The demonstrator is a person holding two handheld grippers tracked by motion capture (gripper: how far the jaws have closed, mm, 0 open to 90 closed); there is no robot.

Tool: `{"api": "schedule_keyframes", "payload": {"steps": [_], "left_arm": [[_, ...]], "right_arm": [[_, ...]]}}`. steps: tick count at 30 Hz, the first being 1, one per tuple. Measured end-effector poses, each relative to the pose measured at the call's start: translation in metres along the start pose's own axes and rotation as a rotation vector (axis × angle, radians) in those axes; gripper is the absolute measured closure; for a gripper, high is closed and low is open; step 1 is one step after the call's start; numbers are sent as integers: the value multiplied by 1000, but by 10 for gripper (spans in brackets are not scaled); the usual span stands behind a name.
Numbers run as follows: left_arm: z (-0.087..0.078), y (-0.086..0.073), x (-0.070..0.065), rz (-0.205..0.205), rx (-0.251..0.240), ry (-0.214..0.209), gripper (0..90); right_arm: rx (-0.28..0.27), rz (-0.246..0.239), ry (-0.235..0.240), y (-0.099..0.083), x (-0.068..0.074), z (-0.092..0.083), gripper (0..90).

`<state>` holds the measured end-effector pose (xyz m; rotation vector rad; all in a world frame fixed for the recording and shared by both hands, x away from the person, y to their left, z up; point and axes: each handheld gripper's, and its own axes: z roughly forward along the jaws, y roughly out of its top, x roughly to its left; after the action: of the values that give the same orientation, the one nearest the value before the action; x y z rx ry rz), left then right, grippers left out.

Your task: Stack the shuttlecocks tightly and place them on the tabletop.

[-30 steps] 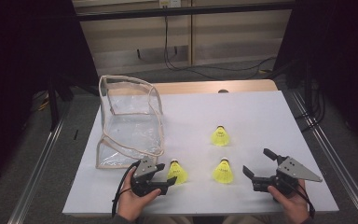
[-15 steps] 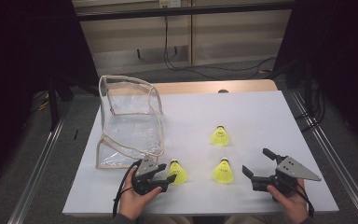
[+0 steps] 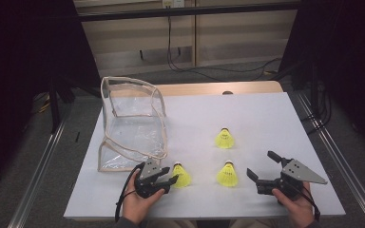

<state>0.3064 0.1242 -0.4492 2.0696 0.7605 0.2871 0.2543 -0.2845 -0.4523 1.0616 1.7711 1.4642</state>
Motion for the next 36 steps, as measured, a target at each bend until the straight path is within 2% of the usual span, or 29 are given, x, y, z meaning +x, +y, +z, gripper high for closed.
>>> {"api": "schedule_keyframes", "payload": {"steps": [8, 10, 15, 25, 36], "left_arm": [[-6, 0, 0, 12, -27, 11, 718], [-6, 0, -1, 19, -20, 16, 771], [-10, 1, -2, 11, -31, 20, 876], [-18, 8, -7, -32, -62, -18, 882], [-19, 20, -17, -43, -65, -28, 885]], "right_arm": [[-2, 0, -1, 0, 0, 0, 16], [-3, -1, 0, 0, 0, 0, 16], [-3, -1, -2, 0, 1, -1, 16], [-5, -1, -11, 0, -1, -3, 16], [-6, 4, -19, 1, -2, -4, 16]]}}
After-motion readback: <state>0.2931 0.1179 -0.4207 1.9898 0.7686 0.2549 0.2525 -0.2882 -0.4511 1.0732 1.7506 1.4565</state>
